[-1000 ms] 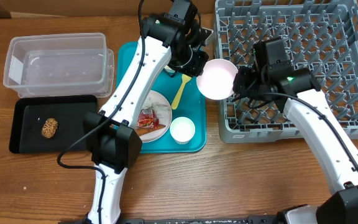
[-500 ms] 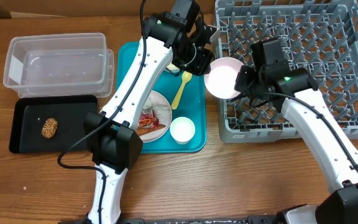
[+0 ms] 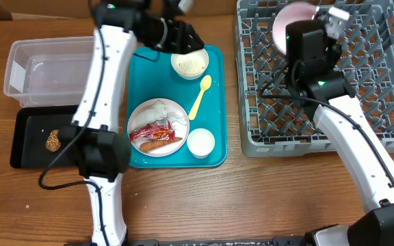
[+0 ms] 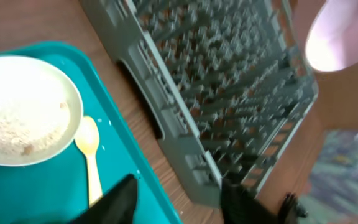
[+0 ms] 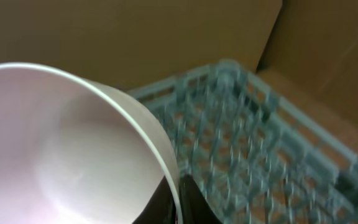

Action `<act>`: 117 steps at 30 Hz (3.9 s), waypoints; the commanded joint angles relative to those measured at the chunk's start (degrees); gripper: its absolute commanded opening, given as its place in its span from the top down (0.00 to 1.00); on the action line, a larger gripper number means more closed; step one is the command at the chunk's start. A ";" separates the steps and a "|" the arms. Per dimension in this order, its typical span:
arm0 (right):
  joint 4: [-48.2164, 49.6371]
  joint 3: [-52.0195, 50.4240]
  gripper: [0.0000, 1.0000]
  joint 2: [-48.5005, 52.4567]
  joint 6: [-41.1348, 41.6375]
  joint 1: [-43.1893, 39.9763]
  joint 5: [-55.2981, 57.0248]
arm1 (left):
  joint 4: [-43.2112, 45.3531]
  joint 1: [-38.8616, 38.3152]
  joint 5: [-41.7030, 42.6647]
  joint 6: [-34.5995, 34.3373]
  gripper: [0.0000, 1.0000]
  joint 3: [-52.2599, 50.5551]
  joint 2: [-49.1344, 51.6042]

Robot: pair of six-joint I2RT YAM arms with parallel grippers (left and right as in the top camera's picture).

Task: Sort waste into correct bins and load items into the dishwasher
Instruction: 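Carry the bowl with the right gripper and set it in the dish rack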

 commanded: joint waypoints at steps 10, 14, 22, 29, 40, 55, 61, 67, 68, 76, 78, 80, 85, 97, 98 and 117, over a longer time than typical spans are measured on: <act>47.10 1.70 0.96 21.07 -62.45 0.24 13.46 | 0.15 1.03 1.33 -0.92 0.27 1.42 -0.13; 51.17 1.70 0.96 25.18 -63.71 0.31 12.72 | 0.13 1.03 -1.97 -0.92 0.27 1.42 -0.13; 49.90 1.70 0.96 29.00 -63.69 0.31 7.76 | -0.28 1.03 -5.35 -0.90 0.27 1.42 -0.13; 50.18 1.70 0.96 29.92 -63.49 -0.20 2.93 | -0.94 1.03 -9.09 -0.92 0.28 1.42 -0.13; 49.75 1.70 0.96 29.97 -63.25 -0.81 0.83 | -1.77 1.03 -11.15 -0.90 0.27 1.40 -0.13; 39.93 1.70 0.96 29.97 -54.49 2.73 2.64 | -1.53 1.01 -11.10 -0.94 0.28 1.40 -0.13; 39.95 1.70 0.89 29.94 -54.42 6.14 5.25 | -0.74 0.98 -11.13 -0.92 0.28 1.40 -0.13; 40.39 1.70 0.64 29.94 -54.38 9.42 9.94 | -0.15 1.03 -12.85 -0.92 0.27 1.40 -0.13; 40.89 1.70 0.62 29.94 -54.40 9.81 10.88 | -0.13 1.03 -13.35 -0.94 0.27 1.40 -0.13; 46.07 1.70 0.29 28.41 -54.34 12.59 15.74 | 0.46 1.09 -15.15 -0.96 0.27 1.40 -0.13; 46.12 1.70 0.27 27.47 -53.96 12.92 15.78 | 0.68 1.14 -15.65 -0.96 0.27 1.40 -0.13; 46.18 1.70 0.25 26.64 -52.19 13.00 15.96 | 0.85 1.27 -15.63 -0.94 0.27 1.40 -0.13; 45.75 1.70 0.19 24.15 -46.31 13.05 15.87 | 1.88 2.93 -15.41 -1.36 0.27 1.42 -0.13; 16.92 1.70 0.00 12.59 -25.05 18.14 -12.02 | -0.79 4.70 -17.46 4.74 0.27 1.44 -0.13; 13.90 1.70 0.00 11.56 -22.99 18.99 -15.10 | -1.09 4.85 -17.44 5.18 0.27 1.46 -0.13; -18.16 6.82 0.08 -1.11 0.28 20.74 -58.45 | -24.04 5.14 -25.92 8.76 0.28 29.11 -1.88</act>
